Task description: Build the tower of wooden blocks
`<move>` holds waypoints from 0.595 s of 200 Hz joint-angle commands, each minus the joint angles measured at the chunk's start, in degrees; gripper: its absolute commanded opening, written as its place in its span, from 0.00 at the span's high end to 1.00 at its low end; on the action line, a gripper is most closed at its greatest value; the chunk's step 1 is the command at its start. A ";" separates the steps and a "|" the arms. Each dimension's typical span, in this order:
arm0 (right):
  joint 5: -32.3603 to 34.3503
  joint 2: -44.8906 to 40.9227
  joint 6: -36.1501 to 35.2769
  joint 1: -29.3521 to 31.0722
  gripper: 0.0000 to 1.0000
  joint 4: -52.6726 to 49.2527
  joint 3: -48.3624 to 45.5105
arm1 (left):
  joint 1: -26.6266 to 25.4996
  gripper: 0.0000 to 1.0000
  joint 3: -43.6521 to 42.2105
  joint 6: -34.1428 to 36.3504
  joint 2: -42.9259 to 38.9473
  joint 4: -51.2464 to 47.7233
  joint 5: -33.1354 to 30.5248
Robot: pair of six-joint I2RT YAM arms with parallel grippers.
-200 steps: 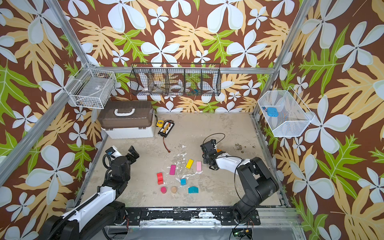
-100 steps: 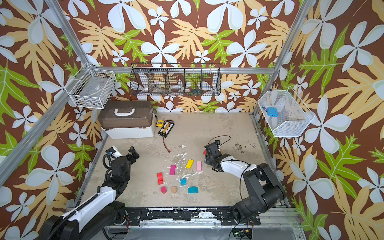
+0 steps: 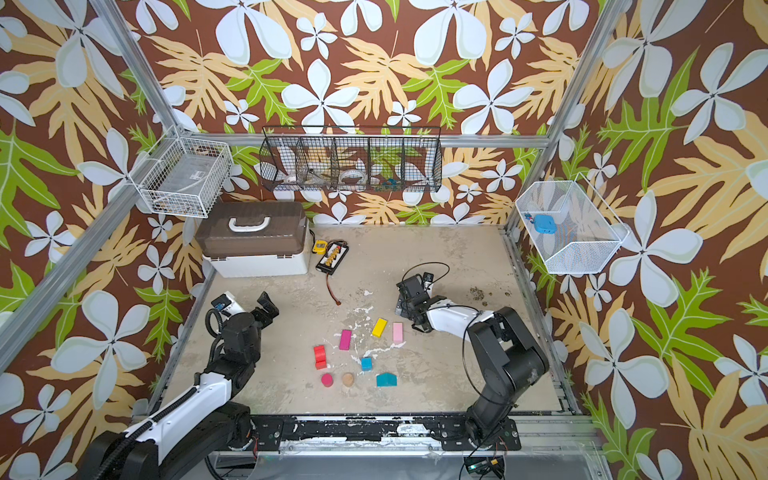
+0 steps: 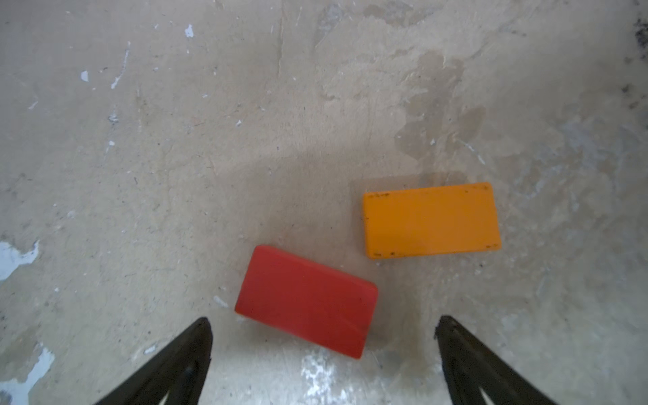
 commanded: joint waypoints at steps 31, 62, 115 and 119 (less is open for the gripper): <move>6.49 1.46 3.36 0.38 0.02 -3.41 0.26 | 0.02 0.00 0.42 0.51 0.83 2.08 0.26; 7.78 -1.26 2.54 0.38 0.08 -3.08 -2.03 | 0.01 0.00 0.42 0.51 1.03 2.00 0.37; 6.73 -4.30 -0.69 0.38 0.14 -1.65 -4.09 | 0.00 0.00 0.19 0.51 0.56 2.21 0.22; 6.78 -4.49 -0.88 0.38 0.14 -1.62 -4.15 | 0.02 0.00 0.19 0.51 0.55 2.26 0.26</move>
